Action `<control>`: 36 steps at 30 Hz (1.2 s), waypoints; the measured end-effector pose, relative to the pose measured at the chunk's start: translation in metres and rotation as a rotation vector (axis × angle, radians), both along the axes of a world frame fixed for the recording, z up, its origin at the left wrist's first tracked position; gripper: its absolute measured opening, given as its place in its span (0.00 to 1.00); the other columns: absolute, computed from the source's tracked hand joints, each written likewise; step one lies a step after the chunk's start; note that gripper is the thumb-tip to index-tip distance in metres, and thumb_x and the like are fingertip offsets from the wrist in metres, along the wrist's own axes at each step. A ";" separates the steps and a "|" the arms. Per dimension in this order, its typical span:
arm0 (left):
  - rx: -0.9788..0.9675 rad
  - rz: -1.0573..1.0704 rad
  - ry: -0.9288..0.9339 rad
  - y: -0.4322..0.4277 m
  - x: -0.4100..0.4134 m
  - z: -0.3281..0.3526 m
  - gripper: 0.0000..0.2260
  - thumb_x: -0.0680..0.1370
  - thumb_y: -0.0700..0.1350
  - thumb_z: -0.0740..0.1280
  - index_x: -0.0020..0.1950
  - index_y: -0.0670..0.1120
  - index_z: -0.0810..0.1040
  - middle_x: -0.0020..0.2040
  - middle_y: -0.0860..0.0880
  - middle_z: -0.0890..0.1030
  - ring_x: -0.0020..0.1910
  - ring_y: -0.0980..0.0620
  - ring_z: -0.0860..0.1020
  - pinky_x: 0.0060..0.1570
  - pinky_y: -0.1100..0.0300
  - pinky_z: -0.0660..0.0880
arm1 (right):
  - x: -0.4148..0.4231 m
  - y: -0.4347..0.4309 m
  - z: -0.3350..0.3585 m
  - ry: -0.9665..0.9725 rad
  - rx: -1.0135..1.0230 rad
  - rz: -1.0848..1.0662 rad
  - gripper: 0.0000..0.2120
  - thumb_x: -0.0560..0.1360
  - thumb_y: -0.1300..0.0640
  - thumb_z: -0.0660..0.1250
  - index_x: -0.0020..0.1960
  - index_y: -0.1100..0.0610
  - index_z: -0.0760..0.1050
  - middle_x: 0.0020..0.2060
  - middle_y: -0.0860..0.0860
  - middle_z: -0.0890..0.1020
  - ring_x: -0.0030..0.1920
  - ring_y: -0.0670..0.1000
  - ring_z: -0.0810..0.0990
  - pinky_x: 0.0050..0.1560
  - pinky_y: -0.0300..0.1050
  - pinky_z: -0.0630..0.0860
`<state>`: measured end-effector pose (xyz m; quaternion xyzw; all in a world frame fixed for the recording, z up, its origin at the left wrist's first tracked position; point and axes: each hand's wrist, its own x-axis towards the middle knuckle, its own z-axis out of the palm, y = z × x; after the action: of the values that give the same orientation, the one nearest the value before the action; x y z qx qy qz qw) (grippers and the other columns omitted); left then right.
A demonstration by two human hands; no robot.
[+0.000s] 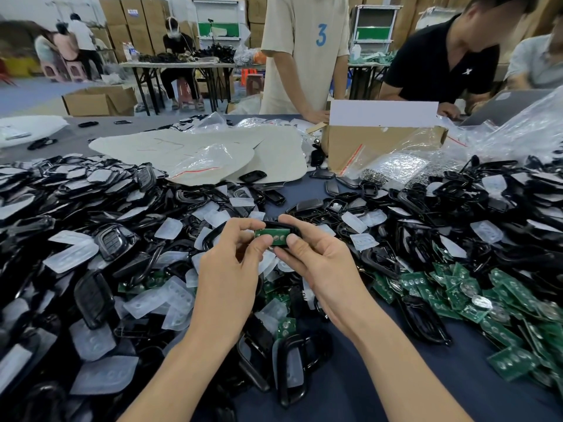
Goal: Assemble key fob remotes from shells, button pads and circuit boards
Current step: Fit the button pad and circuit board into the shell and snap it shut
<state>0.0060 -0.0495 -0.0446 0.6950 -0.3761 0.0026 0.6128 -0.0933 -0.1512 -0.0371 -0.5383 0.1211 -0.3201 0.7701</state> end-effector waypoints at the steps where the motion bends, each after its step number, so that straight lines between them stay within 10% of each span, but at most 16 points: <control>1: -0.003 -0.002 0.002 0.000 0.000 0.000 0.08 0.79 0.49 0.69 0.50 0.63 0.76 0.44 0.59 0.82 0.40 0.55 0.81 0.40 0.62 0.76 | 0.000 0.000 0.000 -0.002 0.000 0.002 0.20 0.82 0.67 0.62 0.53 0.46 0.86 0.53 0.52 0.87 0.58 0.52 0.84 0.56 0.37 0.79; 29: 0.039 0.063 -0.001 -0.001 -0.004 0.004 0.09 0.78 0.52 0.70 0.48 0.65 0.72 0.47 0.70 0.78 0.46 0.67 0.79 0.41 0.77 0.70 | -0.001 0.003 0.000 0.075 -0.180 -0.055 0.15 0.82 0.68 0.62 0.60 0.52 0.81 0.54 0.48 0.86 0.57 0.48 0.84 0.55 0.36 0.79; 36: 0.071 0.053 0.076 -0.001 -0.001 0.002 0.08 0.77 0.53 0.71 0.48 0.62 0.73 0.44 0.59 0.81 0.45 0.68 0.79 0.41 0.77 0.70 | -0.002 0.005 -0.002 0.166 -0.349 -0.130 0.16 0.83 0.64 0.63 0.63 0.47 0.80 0.55 0.47 0.85 0.54 0.45 0.85 0.57 0.37 0.79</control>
<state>0.0046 -0.0507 -0.0427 0.7257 -0.3337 -0.0207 0.6013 -0.0952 -0.1459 -0.0392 -0.6793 0.1614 -0.3400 0.6300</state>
